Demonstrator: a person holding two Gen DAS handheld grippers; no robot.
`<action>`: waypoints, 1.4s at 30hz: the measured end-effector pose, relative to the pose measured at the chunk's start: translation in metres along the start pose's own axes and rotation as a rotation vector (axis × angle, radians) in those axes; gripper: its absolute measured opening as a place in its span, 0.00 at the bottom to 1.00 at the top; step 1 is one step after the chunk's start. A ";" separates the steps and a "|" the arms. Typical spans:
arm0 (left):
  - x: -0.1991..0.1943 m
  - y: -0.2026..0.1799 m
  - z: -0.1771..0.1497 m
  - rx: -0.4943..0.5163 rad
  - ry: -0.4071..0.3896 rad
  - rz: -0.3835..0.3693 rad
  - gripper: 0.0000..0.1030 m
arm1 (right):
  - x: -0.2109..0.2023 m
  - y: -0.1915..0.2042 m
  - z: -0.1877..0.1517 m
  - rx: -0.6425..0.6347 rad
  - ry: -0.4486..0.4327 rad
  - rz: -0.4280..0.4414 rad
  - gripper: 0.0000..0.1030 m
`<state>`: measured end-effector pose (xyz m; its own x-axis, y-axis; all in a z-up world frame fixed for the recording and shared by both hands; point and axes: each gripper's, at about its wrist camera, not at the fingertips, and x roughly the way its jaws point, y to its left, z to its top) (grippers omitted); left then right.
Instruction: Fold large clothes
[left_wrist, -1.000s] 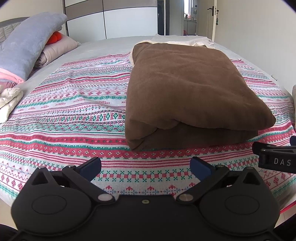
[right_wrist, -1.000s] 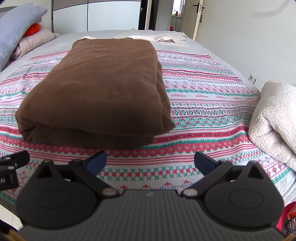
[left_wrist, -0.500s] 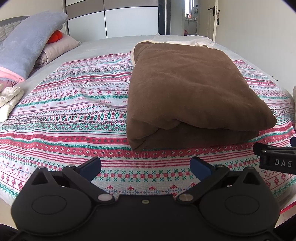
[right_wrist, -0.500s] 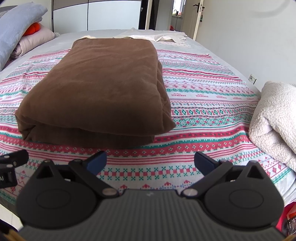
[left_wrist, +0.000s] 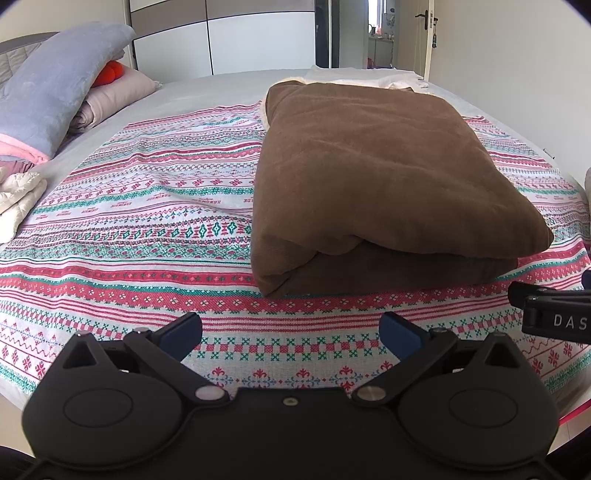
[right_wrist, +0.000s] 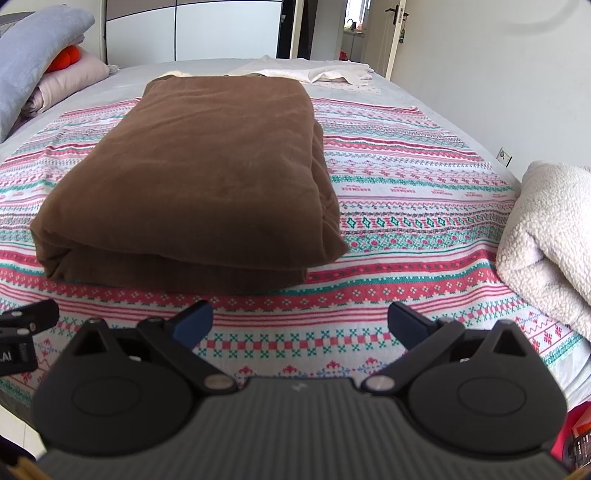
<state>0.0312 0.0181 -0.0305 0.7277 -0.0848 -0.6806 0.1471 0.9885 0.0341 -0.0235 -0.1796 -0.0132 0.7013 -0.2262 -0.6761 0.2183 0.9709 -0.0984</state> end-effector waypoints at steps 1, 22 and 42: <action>0.000 0.000 0.000 0.000 0.000 0.000 1.00 | 0.000 0.000 0.000 0.000 0.000 0.000 0.99; 0.000 0.000 -0.001 0.000 0.002 -0.002 1.00 | 0.000 0.000 0.000 -0.005 0.002 0.002 0.99; 0.003 0.002 -0.003 0.004 0.013 -0.013 1.00 | 0.000 0.001 0.000 -0.005 0.002 0.002 0.99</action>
<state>0.0323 0.0202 -0.0347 0.7171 -0.0959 -0.6903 0.1590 0.9869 0.0281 -0.0237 -0.1783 -0.0134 0.7004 -0.2245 -0.6776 0.2137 0.9717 -0.1012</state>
